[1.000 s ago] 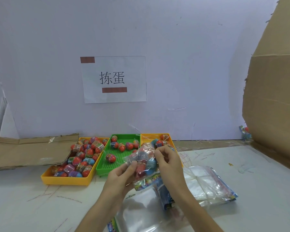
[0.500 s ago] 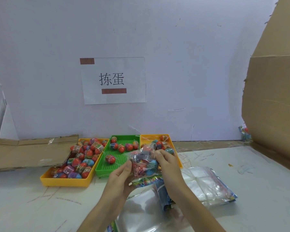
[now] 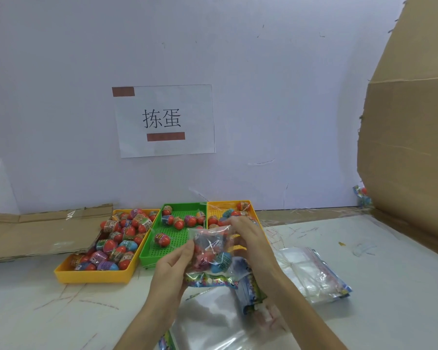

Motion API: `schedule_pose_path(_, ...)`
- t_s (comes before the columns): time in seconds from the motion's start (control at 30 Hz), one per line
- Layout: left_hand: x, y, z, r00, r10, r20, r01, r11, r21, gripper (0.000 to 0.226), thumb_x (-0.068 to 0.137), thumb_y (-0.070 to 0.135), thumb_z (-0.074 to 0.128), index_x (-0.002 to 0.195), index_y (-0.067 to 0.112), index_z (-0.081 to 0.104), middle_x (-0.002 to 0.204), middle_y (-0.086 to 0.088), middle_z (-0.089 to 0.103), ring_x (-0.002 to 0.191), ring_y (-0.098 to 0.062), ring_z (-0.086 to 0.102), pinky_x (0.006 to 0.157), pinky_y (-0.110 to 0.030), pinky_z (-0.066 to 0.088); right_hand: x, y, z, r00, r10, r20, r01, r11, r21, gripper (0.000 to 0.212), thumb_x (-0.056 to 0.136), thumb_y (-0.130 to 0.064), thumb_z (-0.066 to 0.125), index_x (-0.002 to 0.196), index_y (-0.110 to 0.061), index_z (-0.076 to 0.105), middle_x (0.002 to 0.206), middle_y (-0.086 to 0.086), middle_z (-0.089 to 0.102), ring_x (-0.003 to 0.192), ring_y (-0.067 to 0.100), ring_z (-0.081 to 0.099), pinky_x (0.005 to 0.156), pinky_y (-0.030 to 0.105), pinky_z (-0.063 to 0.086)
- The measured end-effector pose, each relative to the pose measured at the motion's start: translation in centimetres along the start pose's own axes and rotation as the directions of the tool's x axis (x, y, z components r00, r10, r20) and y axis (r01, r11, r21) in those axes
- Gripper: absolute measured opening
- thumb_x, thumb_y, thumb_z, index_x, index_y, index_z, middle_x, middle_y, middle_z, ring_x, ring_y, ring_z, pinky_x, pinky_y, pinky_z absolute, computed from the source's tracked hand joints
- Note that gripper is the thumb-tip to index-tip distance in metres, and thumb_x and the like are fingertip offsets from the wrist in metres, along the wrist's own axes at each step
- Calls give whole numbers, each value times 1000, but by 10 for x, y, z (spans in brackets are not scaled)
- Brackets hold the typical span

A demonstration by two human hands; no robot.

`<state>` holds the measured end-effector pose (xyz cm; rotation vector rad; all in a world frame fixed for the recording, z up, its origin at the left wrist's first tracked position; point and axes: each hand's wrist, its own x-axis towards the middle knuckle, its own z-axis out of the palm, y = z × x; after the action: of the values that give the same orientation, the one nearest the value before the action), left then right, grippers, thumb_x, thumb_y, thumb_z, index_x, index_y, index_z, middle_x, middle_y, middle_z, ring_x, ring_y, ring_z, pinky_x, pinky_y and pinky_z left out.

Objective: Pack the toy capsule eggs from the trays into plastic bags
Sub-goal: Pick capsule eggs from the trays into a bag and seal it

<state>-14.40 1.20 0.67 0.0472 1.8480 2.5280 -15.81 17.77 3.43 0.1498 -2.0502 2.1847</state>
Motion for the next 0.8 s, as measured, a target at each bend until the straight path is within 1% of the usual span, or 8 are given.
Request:
schedule_pose_path(0.13, -2, 2, 2, 997, 39, -65, -39, 999, 0, 32, 82, 39, 63, 102, 19, 77, 94, -9, 80, 80, -18, 77, 58, -22, 58, -1, -3, -10, 978, -102, 184, 128, 982, -136, 10, 94, -28, 69, 98, -21, 76, 90, 2, 73, 77, 12, 65, 62, 21, 52)
schedule_pose_path(0.3, -1, 5, -2, 986, 68, -151, -79, 995, -66, 29, 81, 40, 65, 83, 16, 81, 84, -7, 79, 69, -11, 74, 56, -20, 56, -2, -4, -18, 955, -59, 289, 99, 987, -126, 12, 91, -28, 75, 102, -23, 76, 99, 5, 76, 86, 19, 72, 68, 26, 57)
schedule_pose_path(0.4, 1, 6, -7, 974, 78, -215, -106, 987, -124, 32, 89, 39, 61, 84, 15, 81, 81, -5, 77, 68, -13, 73, 61, -26, 59, -1, -6, -18, 972, -168, 168, 171, 985, -8, 7, 88, -21, 77, 95, -21, 78, 98, 11, 75, 86, 25, 73, 71, 31, 60)
schedule_pose_path(0.47, 4, 7, -13, 957, 78, -280, -126, 979, -159, 34, 101, 34, 54, 100, 8, 75, 89, -9, 79, 76, -20, 77, 62, -26, 62, 1, -9, -19, 979, -202, 20, 196, 969, 153, 6, 83, -23, 76, 89, -23, 79, 95, 11, 76, 85, 24, 74, 69, 29, 60)
schedule_pose_path(0.53, 5, 8, -19, 944, 57, -324, -120, 976, -179, 37, 108, 30, 46, 107, 3, 70, 94, -13, 79, 81, -24, 78, 66, -28, 64, 4, -13, -25, 983, -184, 14, 175, 954, 244, 10, 79, -25, 75, 88, -22, 78, 93, 10, 76, 82, 21, 74, 67, 25, 59)
schedule_pose_path(0.6, 6, 9, -21, 936, 35, -350, -112, 973, -201, 37, 109, 28, 43, 104, 3, 69, 94, -13, 78, 77, -21, 77, 62, -26, 63, 8, -19, -33, 977, -125, 170, 91, 977, 194, 12, 81, -25, 77, 90, -17, 78, 88, 9, 73, 76, 18, 71, 67, 24, 58)
schedule_pose_path(0.7, 5, 9, -20, 934, 17, -358, -99, 972, -212, 35, 110, 26, 41, 102, 4, 68, 95, -13, 76, 71, -17, 77, 56, -23, 60, 21, -25, -45, 902, 62, 427, -39, 997, -61, 7, 86, -22, 77, 90, -17, 77, 82, 5, 70, 73, 17, 68, 72, 27, 60)
schedule_pose_path(0.8, 4, 7, -20, 938, 8, -347, -94, 969, -230, 37, 110, 25, 40, 103, 1, 66, 98, -17, 74, 73, -22, 77, 59, -27, 62, 53, -32, -63, 914, 119, 387, -47, 980, -191, 5, 90, -14, 72, 92, -12, 76, 85, 7, 72, 74, 17, 70, 73, 30, 60)
